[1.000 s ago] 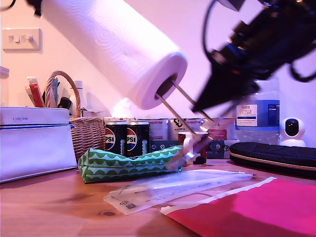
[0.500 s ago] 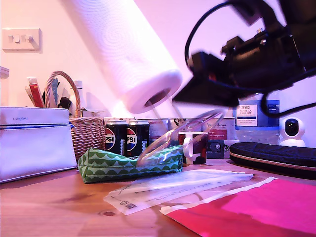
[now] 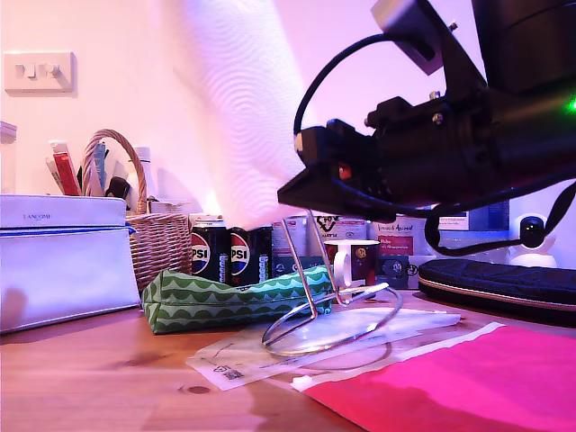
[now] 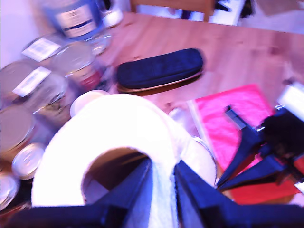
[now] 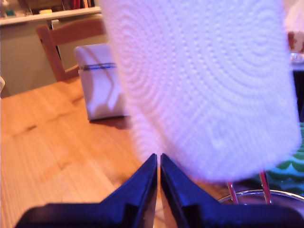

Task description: Insert the paper towel roll into the metallic stand.

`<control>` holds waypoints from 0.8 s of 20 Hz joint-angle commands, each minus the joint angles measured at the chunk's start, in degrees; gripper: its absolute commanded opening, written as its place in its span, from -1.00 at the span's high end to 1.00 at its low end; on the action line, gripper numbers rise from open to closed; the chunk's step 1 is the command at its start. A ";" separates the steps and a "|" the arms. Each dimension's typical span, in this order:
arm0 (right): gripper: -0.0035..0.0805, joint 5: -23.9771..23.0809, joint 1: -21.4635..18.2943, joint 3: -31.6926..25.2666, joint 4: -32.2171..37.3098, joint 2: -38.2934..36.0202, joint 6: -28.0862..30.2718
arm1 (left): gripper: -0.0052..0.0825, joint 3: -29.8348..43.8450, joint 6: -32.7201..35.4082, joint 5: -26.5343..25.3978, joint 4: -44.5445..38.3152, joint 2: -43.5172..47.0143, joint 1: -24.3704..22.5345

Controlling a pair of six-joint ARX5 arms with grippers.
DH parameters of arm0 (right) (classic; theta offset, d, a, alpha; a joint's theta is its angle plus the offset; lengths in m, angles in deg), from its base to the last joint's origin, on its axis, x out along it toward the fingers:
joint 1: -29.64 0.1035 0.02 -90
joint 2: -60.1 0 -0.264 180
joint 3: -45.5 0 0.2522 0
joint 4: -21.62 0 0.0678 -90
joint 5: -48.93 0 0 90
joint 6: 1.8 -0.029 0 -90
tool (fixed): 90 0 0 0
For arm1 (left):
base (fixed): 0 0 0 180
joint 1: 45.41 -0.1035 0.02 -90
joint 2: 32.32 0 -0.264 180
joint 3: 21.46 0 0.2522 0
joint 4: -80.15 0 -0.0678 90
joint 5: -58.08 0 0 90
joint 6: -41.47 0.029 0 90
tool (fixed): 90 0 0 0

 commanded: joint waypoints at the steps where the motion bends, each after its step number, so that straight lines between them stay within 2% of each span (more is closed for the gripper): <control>1: 0.95 -0.42 0.11 -0.39 0.35 -1.16 -0.17 | 0.93 -0.61 -0.02 -1.57 -1.46 -0.48 0.50; 4: 0.95 -0.39 0.17 -0.63 -3.65 -3.10 0.02 | 0.93 -0.61 -0.11 -3.13 -1.84 -0.48 1.90; 11: 0.95 -0.87 0.15 -7.28 -5.64 -10.82 -0.04 | 0.93 -0.61 -0.09 -3.34 -1.95 -0.48 3.72; 13: 0.95 -0.90 0.15 -8.00 -9.14 -14.53 -0.02 | 0.93 -0.61 -0.09 -3.37 -2.19 -0.50 4.59; 16: 0.95 -1.22 0.15 -8.07 -17.92 -21.33 0.20 | 0.93 -0.61 0.02 -3.37 -2.19 -0.61 6.27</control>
